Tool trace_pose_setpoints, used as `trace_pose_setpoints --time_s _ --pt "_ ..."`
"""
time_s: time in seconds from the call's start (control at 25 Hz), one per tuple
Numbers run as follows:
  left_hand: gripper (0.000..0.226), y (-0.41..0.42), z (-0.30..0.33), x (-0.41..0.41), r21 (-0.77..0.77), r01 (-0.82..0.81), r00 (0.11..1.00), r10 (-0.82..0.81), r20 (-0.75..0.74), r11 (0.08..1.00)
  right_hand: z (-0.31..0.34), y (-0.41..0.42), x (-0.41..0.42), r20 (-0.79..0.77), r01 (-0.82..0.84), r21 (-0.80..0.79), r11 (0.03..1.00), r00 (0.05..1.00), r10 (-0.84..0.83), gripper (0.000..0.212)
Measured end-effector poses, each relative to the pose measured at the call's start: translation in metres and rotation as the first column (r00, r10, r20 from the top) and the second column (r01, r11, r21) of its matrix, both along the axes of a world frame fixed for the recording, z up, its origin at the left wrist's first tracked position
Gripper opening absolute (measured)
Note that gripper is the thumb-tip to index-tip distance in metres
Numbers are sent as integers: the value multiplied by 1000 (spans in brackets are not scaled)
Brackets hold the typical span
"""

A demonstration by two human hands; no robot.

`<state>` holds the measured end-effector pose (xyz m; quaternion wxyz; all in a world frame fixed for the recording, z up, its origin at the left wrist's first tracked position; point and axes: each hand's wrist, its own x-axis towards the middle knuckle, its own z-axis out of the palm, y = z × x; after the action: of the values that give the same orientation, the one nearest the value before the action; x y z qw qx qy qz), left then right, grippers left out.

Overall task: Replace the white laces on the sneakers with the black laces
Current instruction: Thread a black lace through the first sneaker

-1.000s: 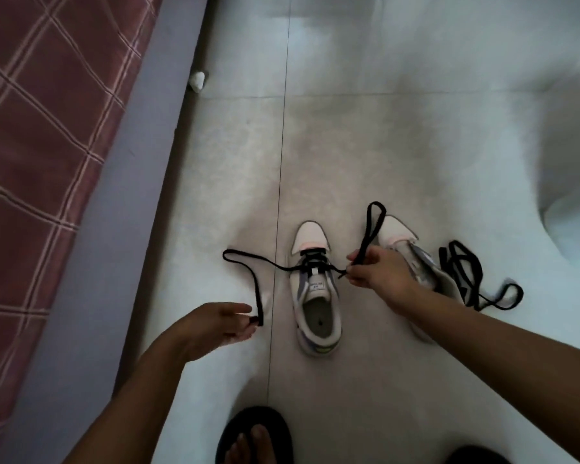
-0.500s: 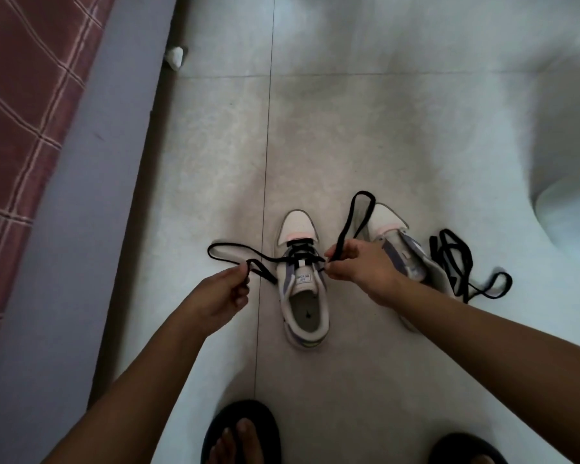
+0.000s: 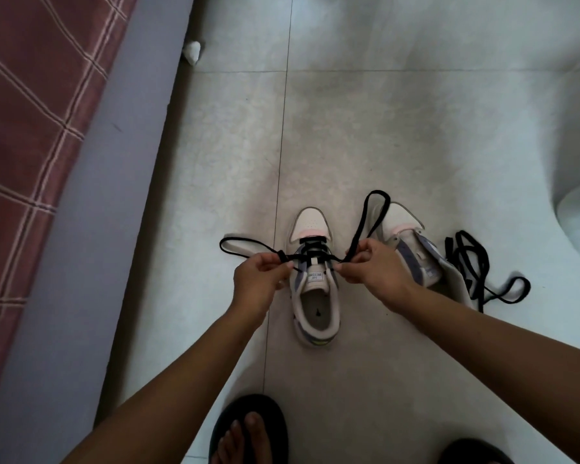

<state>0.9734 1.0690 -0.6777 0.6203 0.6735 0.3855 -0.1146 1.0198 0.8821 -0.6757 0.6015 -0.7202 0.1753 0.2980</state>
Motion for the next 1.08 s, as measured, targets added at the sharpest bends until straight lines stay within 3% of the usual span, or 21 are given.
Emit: trace_pose_setpoints --time_s 0.24,0.36,0.44,0.56,0.72,0.88,0.92,0.96,1.08 --pt "19 -4 -6 -4 174 103 985 -124 116 979 -1 5 -1 -4 -3 -34 999 1000 3 32" --pt "20 -7 -8 -5 226 167 973 -198 118 960 0 6 -6 129 -67 -235 970 987 100 34" --pt "18 -12 -9 -7 268 205 959 -247 136 941 3 9 -12 322 -174 -484 858 876 359 26" --pt "9 -17 -12 -12 390 211 933 -304 193 896 6 16 -18 377 -287 -656 698 676 633 10" --pt "15 -18 -13 -23 577 254 852 -462 246 776 10 19 -26 359 -295 -649 701 694 624 24" --pt "22 -20 -10 -28 857 263 654 -734 180 444 7 19 -31 357 -306 -608 733 719 596 27" --pt "19 -20 -10 -28 865 258 641 -746 181 431 4 20 -30 348 -313 -637 704 698 625 24" --pt "15 -20 -8 -27 828 282 664 -721 196 485 0 21 -28 327 -327 -674 662 672 665 24" --pt "18 -19 -5 -25 569 304 847 -490 206 764 -6 21 -24 214 -366 -781 506 604 768 26"
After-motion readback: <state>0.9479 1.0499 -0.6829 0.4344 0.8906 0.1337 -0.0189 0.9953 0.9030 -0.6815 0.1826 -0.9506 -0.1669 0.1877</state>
